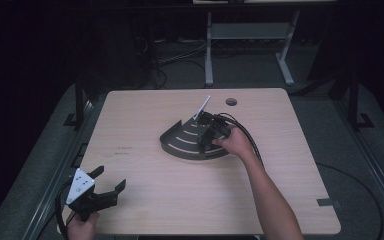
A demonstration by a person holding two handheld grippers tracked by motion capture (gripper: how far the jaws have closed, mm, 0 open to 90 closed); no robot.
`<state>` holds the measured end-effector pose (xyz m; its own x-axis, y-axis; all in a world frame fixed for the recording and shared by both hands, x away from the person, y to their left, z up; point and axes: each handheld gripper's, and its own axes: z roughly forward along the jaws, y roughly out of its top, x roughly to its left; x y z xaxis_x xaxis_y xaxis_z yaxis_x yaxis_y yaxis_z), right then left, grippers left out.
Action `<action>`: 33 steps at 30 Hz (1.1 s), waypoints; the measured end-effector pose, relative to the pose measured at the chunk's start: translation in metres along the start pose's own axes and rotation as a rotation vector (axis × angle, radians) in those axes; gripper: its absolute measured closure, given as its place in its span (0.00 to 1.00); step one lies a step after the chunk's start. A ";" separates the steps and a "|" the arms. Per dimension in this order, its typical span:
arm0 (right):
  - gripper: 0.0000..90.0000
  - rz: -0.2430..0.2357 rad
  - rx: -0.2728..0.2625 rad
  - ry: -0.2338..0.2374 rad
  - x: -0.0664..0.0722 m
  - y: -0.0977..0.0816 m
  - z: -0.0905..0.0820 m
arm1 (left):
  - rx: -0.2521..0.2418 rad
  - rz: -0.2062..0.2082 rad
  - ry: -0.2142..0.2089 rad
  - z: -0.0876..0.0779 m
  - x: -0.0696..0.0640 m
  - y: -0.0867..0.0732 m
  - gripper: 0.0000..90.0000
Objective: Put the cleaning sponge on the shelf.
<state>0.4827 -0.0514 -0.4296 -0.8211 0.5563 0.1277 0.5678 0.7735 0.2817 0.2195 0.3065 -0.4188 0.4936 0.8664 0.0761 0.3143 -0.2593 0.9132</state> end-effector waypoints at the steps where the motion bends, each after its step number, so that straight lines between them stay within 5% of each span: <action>1: 0.37 0.000 0.000 0.000 0.000 0.000 0.000 | 0.000 0.000 0.000 0.000 0.000 0.000 0.15; 33: 0.27 0.014 -0.045 0.019 -0.002 -0.001 -0.013 | 0.004 0.004 0.001 0.002 0.000 0.001 0.15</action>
<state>0.4827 -0.0570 -0.4180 -0.8143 0.5607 0.1499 0.5764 0.7510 0.3220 0.2211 0.3057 -0.4188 0.4941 0.8657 0.0798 0.3158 -0.2643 0.9113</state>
